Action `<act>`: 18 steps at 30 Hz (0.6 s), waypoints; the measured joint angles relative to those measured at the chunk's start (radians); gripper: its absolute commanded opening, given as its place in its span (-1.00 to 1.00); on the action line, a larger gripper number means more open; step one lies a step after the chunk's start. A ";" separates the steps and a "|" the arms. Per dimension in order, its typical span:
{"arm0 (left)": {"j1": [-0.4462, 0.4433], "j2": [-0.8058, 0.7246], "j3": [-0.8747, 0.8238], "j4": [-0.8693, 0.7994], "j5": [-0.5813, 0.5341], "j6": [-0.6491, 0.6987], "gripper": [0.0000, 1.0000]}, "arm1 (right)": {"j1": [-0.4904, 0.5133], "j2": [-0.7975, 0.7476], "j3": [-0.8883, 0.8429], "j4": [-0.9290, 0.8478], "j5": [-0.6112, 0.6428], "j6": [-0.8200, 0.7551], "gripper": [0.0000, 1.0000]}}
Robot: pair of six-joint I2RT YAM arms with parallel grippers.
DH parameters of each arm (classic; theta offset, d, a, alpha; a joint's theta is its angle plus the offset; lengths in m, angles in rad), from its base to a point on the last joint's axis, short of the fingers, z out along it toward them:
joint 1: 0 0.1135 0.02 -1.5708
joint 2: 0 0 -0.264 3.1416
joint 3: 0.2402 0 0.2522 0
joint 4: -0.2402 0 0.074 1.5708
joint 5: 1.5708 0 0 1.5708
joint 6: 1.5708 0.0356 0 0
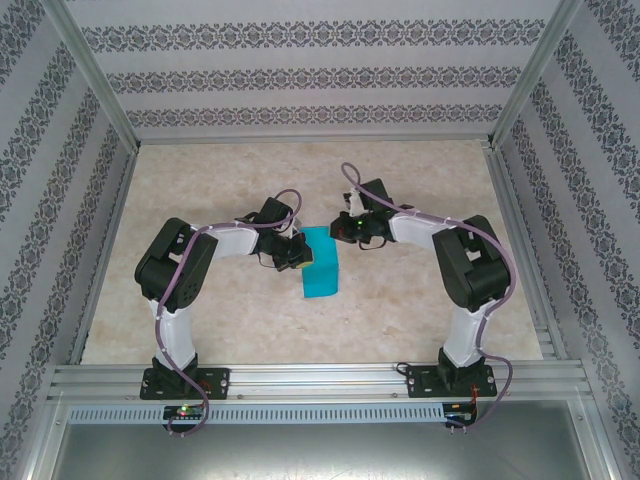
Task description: Fold a paper plane with a square sheet of paper (pick it up from the middle)
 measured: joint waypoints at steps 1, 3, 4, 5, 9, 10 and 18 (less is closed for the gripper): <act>0.000 0.000 0.000 0.000 0.000 0.000 -1.00 | 0.016 0.014 0.018 0.007 -0.007 0.006 -1.00; 0.000 0.000 0.000 0.000 0.000 0.000 -1.00 | 0.035 0.047 0.047 0.018 -0.019 0.015 -1.00; 0.000 0.000 0.000 0.000 0.000 0.000 -1.00 | 0.039 0.064 0.058 0.024 -0.024 0.018 -1.00; 0.000 0.000 0.000 0.000 0.000 0.000 -1.00 | 0.039 0.080 0.064 0.029 -0.026 0.018 -1.00; 0.000 0.001 0.000 0.000 0.000 0.002 -1.00 | 0.034 0.136 0.072 0.030 -0.035 0.018 -1.00; 0.000 0.001 0.000 0.000 0.000 0.003 -1.00 | 0.033 0.148 0.074 0.029 -0.039 0.018 -1.00; 0.000 0.001 0.000 0.000 0.001 0.003 -1.00 | -0.014 0.172 0.075 0.038 -0.079 0.018 -1.00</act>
